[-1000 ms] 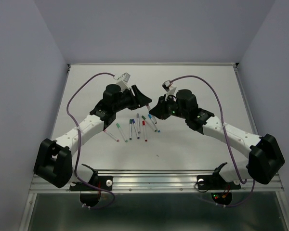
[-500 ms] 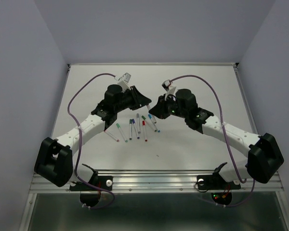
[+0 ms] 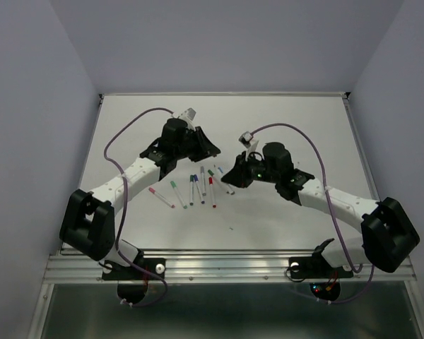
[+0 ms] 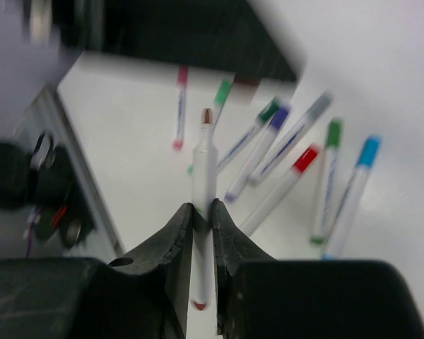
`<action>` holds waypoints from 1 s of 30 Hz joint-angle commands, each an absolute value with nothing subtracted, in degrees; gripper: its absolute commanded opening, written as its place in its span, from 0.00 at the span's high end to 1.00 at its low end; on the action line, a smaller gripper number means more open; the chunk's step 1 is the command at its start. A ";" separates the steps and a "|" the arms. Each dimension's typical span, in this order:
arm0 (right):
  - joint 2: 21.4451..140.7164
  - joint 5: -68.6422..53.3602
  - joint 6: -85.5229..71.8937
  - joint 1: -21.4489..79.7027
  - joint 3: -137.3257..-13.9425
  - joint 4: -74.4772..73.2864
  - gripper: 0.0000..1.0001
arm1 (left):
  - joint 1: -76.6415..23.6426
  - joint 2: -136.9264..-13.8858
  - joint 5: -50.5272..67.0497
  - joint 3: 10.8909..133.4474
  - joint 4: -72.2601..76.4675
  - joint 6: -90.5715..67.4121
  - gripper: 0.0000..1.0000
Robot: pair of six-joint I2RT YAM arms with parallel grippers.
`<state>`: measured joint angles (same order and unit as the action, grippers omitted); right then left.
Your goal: Open the pen caps
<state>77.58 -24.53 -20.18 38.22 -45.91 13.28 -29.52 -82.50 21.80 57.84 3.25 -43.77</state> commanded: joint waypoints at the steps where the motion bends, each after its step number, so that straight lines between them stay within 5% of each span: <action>1: 72.60 -44.04 -24.06 43.42 -38.69 7.11 0.99 | -21.10 -83.50 5.72 64.86 13.45 -40.70 1.00; 7: 70.14 -45.18 -26.72 43.42 -35.51 10.20 0.99 | -14.16 -83.06 6.40 64.69 12.66 -40.17 1.00; 20: 75.49 9.54 -28.83 34.72 -46.57 -12.29 0.99 | -11.60 -89.64 -9.57 65.74 -6.76 -30.59 0.95; 23: 78.57 13.87 -28.56 31.91 -48.77 -13.18 0.99 | -11.60 -91.40 -10.46 65.30 -7.12 -28.74 0.79; 30: 87.26 18.01 -27.16 27.42 -53.69 -13.27 0.99 | -11.51 -99.13 -14.94 68.90 -11.07 -27.60 0.78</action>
<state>84.66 11.57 -28.32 28.56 -49.95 -12.12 -11.77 -97.03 -10.15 64.93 -8.49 -29.95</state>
